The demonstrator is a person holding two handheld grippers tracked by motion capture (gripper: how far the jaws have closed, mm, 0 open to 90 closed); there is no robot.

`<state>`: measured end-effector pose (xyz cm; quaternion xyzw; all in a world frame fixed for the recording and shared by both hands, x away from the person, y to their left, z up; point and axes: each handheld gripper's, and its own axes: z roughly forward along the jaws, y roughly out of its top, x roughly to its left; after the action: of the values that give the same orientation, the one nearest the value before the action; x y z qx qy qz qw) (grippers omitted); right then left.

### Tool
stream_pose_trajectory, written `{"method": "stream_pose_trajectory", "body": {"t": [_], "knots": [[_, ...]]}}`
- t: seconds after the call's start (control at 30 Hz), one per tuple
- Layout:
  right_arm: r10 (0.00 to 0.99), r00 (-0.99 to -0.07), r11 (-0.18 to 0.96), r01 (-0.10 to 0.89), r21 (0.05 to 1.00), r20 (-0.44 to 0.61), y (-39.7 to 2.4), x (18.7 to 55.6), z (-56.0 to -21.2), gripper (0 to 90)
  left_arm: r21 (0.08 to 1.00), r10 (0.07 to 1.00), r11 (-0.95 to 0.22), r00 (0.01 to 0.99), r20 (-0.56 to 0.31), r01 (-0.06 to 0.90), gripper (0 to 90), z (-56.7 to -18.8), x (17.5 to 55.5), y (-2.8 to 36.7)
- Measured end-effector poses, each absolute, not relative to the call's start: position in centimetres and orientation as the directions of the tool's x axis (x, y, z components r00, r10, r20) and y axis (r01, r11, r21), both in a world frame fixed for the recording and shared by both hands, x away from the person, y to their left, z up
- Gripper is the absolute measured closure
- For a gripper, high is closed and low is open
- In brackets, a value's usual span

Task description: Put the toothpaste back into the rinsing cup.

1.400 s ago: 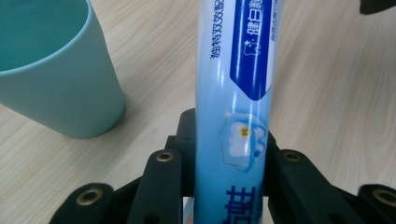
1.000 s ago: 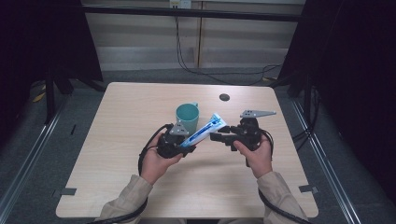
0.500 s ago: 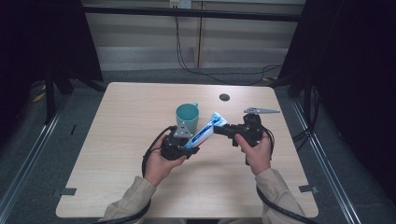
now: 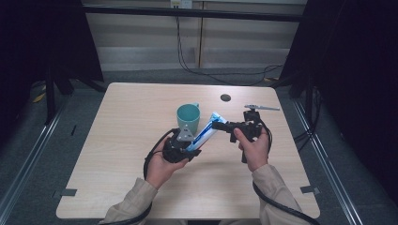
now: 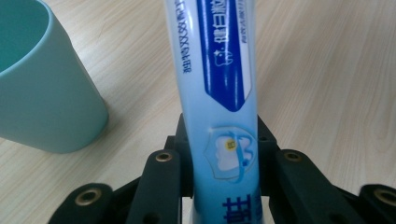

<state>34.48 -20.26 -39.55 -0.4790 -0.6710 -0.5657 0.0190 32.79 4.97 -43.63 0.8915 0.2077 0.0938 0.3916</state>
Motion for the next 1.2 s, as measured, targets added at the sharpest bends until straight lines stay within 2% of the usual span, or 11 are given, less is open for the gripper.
{"method": "stream_pose_trajectory", "body": {"t": [0.1,0.17,0.2,0.4,0.6,0.87,1.2], "knots": [[0.619,-0.532,-0.114,0.668,0.736,0.578,-20.3,34.5,-39.3,78.6,0.734,0.453,-0.607,0.892,0.004,0.305,69.6,-43.8,32.8,5.0],[0.588,-0.541,-0.132,0.668,0.732,0.6,-20.4,34.5,-39.4,83.5,0.732,0.445,-0.615,0.895,0.015,0.294,66.5,-44.0,32.9,5.0],[0.581,-0.551,-0.127,0.666,0.735,0.599,-20.3,34.4,-39.2,84.9,0.728,0.438,-0.614,0.899,-0.006,0.304,64.2,-44.1,33.0,4.9],[0.567,-0.611,-0.081,0.627,0.775,0.553,-19.5,34.1,-37.8,87.9,0.756,0.45,-0.558,0.89,-0.072,0.343,48.4,-43.6,33.4,5.2],[0.571,-0.632,-0.069,0.599,0.798,0.523,-19.3,34.0,-36.9,88.7,0.745,0.463,-0.557,0.882,-0.088,0.367,35.4,-42.6,34.0,5.9],[0.569,-0.656,-0.038,0.581,0.813,0.496,-18.8,34.0,-35.7,89.0,0.757,0.464,-0.537,0.88,-0.102,0.371,29.3,-41.9,34.3,5.2],[0.582,-0.662,-0.006,0.577,0.816,0.472,-18.2,34.0,-35.5,89.0,0.793,0.476,-0.486,0.872,-0.113,0.368,31.0,-40.8,34.6,4.9]]}}
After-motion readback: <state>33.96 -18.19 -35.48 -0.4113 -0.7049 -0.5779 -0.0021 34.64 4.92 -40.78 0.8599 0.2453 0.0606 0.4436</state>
